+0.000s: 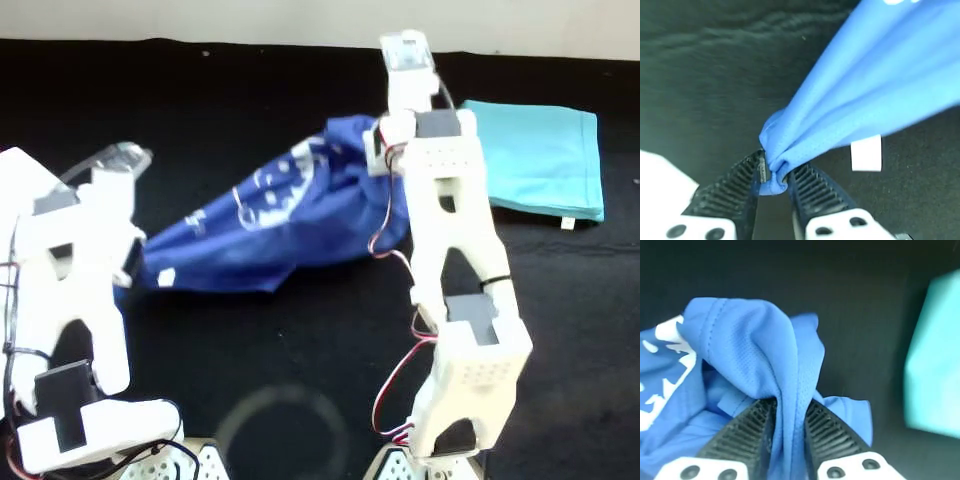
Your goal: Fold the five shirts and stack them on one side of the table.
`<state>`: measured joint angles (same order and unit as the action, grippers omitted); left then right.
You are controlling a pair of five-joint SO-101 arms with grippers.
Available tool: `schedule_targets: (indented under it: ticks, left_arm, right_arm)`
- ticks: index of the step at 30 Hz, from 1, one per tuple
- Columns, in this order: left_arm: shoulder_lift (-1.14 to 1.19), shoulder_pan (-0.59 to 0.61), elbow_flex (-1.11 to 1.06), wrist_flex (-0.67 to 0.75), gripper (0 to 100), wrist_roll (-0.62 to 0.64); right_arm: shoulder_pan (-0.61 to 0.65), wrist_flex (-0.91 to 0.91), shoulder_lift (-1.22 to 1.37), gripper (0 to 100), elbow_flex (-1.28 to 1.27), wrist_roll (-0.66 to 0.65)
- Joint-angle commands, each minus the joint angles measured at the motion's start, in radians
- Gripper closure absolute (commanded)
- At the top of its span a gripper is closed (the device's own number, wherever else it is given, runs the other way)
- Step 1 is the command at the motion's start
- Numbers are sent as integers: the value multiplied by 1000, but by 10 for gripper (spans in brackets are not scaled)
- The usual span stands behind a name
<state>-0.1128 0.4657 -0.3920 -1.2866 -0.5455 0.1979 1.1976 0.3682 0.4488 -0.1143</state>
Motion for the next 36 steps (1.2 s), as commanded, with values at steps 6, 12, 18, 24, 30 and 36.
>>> schedule_targets:
  ticks: [6,12,18,24,30,36]
  left_arm:
    - [-1,18,194,-166,991,2]
    - [-2,-2,-71,-18,991,0]
    - [-4,-1,-326,163,991,-2]
    - [-13,-2,-487,331,991,0]
    - [-13,1,-484,331,991,3]
    - [-8,-2,-486,331,991,5]
  right_arm:
    - [-44,108,105,916,179,-48]
    - [-64,220,120,771,214,-43]
    - [-108,320,124,775,387,-41]
    - [-21,521,124,775,486,-46]
    - [223,562,130,775,410,-41]
    - [338,404,194,775,257,-40]
